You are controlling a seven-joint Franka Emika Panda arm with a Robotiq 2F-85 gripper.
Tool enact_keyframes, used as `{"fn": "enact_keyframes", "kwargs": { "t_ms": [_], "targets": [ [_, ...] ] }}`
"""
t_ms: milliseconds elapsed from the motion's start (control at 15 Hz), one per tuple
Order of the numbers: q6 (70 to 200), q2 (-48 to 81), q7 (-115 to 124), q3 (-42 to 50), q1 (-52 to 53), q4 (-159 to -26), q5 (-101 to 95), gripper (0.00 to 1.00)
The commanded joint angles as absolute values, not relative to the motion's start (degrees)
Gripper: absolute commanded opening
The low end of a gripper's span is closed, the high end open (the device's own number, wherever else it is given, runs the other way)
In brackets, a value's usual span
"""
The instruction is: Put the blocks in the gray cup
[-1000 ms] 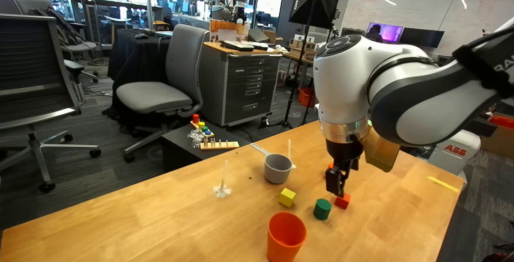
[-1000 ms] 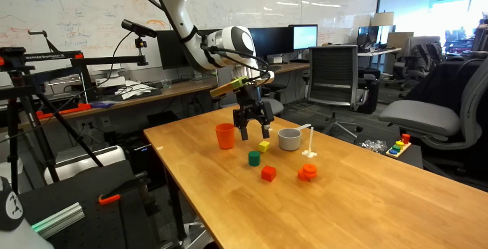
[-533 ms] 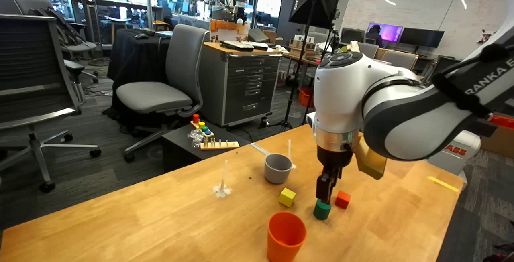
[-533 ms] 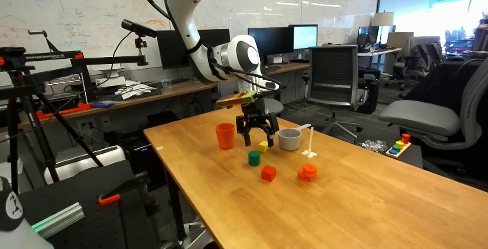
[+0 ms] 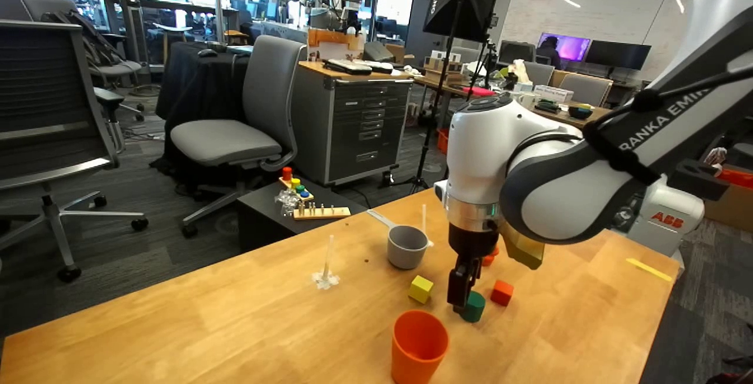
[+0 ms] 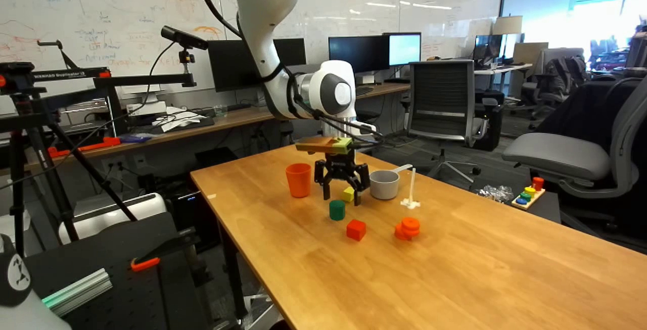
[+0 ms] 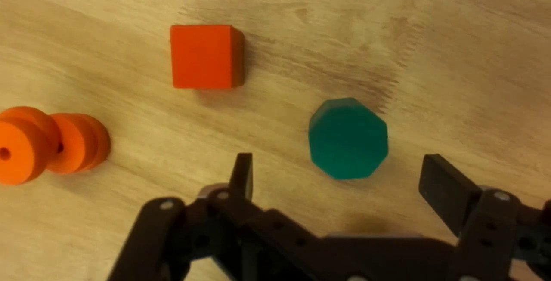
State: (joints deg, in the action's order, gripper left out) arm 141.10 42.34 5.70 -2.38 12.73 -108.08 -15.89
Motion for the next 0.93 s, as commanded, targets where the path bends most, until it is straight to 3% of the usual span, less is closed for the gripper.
{"fn": "enact_keyframes", "kwargs": {
  "t_ms": [0, 800, 867],
  "targets": [
    [139.6, 45.1, 0.5, -5.6, 10.0, -104.3, -10.6, 1.0],
    [135.2, 45.1, 1.4, -6.0, 10.2, -104.7, -4.5, 1.0],
    [135.2, 44.8, 1.6, -5.8, 10.4, -105.0, -4.7, 0.77]
  ]
}}
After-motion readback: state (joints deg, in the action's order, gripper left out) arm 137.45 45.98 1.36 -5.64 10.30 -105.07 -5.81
